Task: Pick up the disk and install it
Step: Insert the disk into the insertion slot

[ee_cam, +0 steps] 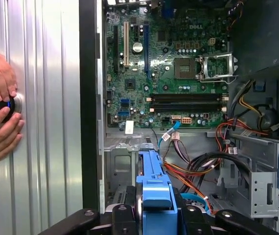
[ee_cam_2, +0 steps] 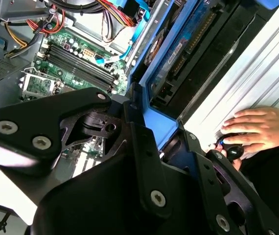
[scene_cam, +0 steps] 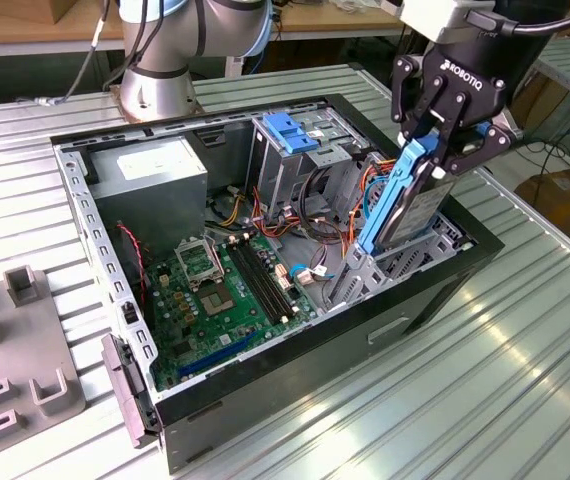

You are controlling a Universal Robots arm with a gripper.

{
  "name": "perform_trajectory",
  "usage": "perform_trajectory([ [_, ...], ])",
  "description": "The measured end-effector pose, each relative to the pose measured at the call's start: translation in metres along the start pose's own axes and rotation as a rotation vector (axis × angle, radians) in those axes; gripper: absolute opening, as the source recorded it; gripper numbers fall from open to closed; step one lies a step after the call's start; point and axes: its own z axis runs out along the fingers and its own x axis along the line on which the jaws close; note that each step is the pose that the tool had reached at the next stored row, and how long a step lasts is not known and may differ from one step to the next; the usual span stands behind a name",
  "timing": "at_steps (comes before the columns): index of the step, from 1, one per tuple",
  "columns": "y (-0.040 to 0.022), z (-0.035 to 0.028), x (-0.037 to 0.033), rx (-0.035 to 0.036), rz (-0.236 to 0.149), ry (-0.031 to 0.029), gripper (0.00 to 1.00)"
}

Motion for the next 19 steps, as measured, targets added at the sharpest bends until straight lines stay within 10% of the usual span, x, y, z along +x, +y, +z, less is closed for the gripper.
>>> perform_trajectory([
  [19,0.0004,0.015,-0.0003,0.0,0.0,0.0,0.37],
])
